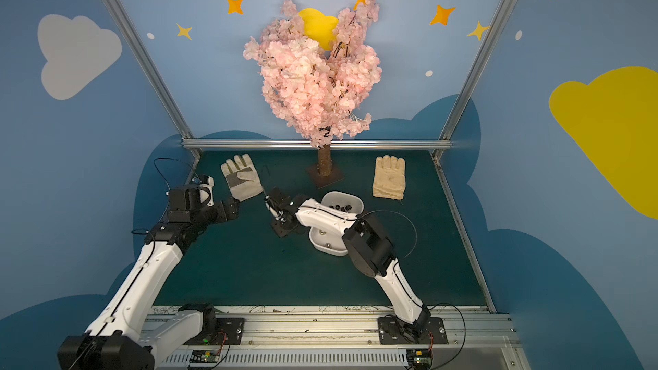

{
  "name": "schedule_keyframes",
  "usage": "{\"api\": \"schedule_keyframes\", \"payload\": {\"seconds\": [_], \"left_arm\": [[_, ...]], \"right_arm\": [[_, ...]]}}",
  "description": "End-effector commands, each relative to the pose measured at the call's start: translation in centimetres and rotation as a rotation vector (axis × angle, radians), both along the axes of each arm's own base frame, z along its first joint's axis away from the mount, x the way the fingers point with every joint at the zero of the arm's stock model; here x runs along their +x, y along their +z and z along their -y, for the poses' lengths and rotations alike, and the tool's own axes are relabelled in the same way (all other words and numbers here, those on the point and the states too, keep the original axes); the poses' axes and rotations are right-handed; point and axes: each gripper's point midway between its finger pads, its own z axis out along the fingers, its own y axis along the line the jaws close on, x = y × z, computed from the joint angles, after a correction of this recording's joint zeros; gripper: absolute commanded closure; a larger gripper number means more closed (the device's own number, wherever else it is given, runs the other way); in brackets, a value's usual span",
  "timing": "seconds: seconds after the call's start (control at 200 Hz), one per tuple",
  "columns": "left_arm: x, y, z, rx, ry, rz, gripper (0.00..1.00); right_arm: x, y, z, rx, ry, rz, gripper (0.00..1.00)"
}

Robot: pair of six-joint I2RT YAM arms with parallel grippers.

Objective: Put the nuts on the desktop into the storage box
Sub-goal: Pick up the nut from the center of the board, then place the nut in the storage box.

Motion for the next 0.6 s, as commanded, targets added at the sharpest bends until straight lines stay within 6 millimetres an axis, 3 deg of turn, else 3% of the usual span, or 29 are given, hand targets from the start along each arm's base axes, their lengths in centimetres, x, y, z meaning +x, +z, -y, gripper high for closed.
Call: {"api": "schedule_keyframes", "payload": {"seconds": [0.0, 0.135, 0.29, 0.411, 0.591], "left_arm": [[-0.1, -0.4, 0.3, -0.016, -0.008, -0.004, 0.00], [-0.1, -0.3, 0.2, -0.014, -0.006, -0.003, 0.00], [-0.1, -0.4, 0.2, -0.011, -0.004, -0.004, 0.00], [-0.1, -0.4, 0.3, -0.013, -0.007, -0.004, 0.00], [0.0, -0.5, 0.3, -0.016, -0.008, -0.008, 0.00]], "right_arm": [[3.6, 6.0, 5.0, 0.052, -0.151, 0.092, 0.84], [5.5, 5.5, 11.7, -0.020, -0.265, 0.078, 0.83], [5.5, 3.6, 17.6, -0.096, -0.358, 0.017, 0.83], [4.9, 1.7, 20.2, -0.150, -0.402, -0.038, 0.83], [3.9, -0.3, 21.8, -0.208, -0.427, -0.082, 0.83]]}}
